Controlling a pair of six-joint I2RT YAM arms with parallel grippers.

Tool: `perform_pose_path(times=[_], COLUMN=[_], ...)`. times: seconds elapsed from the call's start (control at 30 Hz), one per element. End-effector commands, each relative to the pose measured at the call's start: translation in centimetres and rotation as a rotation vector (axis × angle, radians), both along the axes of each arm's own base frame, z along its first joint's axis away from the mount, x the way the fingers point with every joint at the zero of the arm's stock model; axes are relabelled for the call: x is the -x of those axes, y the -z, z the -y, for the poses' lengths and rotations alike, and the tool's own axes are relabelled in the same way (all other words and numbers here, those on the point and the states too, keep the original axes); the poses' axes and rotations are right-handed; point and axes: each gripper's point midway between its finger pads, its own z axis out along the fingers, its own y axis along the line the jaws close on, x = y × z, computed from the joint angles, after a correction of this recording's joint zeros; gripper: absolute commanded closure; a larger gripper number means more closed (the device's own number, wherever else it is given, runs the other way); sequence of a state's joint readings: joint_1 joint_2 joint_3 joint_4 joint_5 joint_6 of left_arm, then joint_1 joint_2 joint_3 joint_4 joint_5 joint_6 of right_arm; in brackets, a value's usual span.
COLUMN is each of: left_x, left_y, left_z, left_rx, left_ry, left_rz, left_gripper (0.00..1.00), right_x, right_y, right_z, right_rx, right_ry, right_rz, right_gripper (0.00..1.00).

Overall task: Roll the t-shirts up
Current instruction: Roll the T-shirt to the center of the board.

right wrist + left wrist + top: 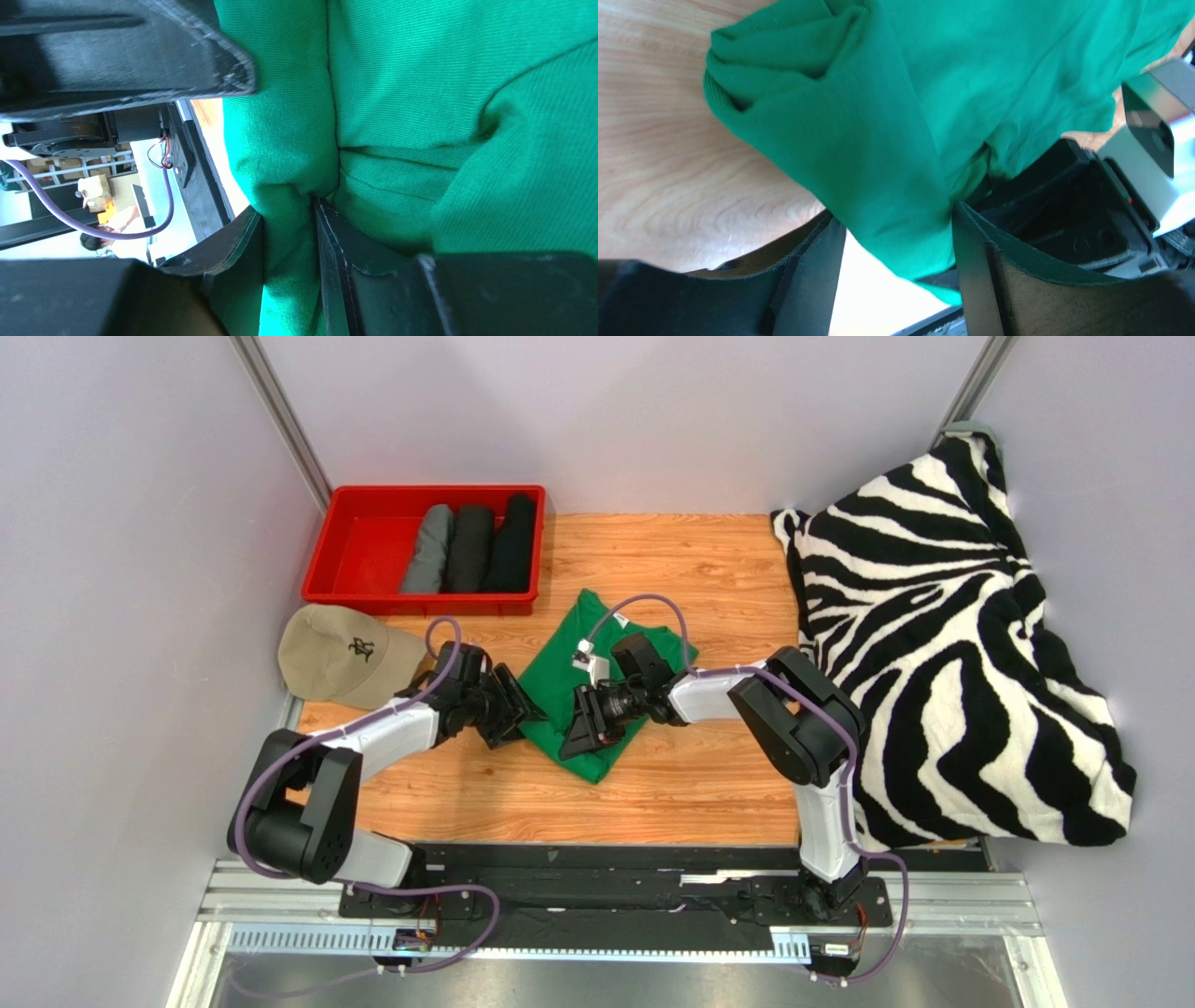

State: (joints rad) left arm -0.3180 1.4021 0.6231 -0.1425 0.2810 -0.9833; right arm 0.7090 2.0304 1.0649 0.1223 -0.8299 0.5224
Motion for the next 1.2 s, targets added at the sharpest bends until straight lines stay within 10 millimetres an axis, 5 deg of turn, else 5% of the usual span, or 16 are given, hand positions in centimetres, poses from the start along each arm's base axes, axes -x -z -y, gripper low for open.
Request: perform_pose_path(times=[0.0,0.13,0.27,0.4,0.63,0.9,1.17], left_x=[-1.3,-0.7,0.7,2.0,3.7,4.0,4.4], left_y=[0.2,1.0,1.7,1.7,1.7,0.7,0.8], left_z=[0.3,-0.3,-0.8,-0.4,-1.0,-1.6,-1.7], left_rx=[0.029,0.001,-0.062,-0.144,-0.203,-0.253,-0.258], left_ry=[-0.048,-0.093,-0.075,-0.018,0.044,0.080,0.090], left_rz=[0.024,-0.033,-0.140,-0.226,-0.303,-0.318,-0.335], left_gripper=[0.39,0.50,0.81,0.88,0.90,0.90,0.90], right_x=[1.7,1.6,1.0,0.5,0.5,2.0,2.9], right_y=[3.4,3.0,2.2,1.1,-1.8,-5.4,-4.2], right_z=[1.5,1.5,1.9,2.9,4.3,1.7,-1.0], right_rx=[0.097,0.089,0.126,0.218,0.454,0.583,0.739], right_ry=[0.016,0.021,0.062,0.112,0.204,0.186,0.086], right_rz=[-0.103,-0.104,-0.026,0.136,0.550,0.924,1.124], right_gripper=[0.64,0.64,0.56,0.44,0.35,0.32,0.31])
